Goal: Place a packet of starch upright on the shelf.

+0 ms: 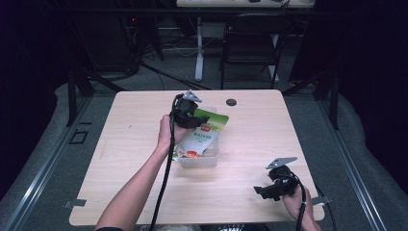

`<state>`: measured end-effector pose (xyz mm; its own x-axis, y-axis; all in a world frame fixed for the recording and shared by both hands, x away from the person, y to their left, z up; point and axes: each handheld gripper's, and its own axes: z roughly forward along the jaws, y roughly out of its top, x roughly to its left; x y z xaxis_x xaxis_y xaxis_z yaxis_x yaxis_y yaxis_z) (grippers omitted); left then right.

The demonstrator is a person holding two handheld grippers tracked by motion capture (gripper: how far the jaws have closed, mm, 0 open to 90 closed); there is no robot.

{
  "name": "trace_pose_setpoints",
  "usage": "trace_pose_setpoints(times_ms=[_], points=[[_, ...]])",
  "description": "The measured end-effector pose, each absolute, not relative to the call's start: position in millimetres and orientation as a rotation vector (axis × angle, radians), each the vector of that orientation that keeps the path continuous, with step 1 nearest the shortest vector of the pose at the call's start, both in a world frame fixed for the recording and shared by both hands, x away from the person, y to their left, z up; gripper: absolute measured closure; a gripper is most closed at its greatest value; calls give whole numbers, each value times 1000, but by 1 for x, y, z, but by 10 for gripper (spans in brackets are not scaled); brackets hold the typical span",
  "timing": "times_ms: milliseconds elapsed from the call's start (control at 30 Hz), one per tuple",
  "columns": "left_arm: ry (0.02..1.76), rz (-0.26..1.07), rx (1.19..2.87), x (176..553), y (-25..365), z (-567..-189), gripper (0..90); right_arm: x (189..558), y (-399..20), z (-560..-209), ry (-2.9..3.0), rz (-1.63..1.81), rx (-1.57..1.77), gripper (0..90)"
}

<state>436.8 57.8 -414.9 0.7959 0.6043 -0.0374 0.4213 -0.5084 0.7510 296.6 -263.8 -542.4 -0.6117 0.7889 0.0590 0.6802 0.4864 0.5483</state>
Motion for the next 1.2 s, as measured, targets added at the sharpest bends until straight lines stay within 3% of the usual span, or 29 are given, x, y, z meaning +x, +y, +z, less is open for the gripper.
trace_pose_setpoints(times_ms=[200,1200], points=[[713,274,2200,436,58,-415,892,296,-264,-543,2523,811,1281,149],[642,247,2103,425,88,-402,900,296,-265,-543,2534,818,1286,149]])
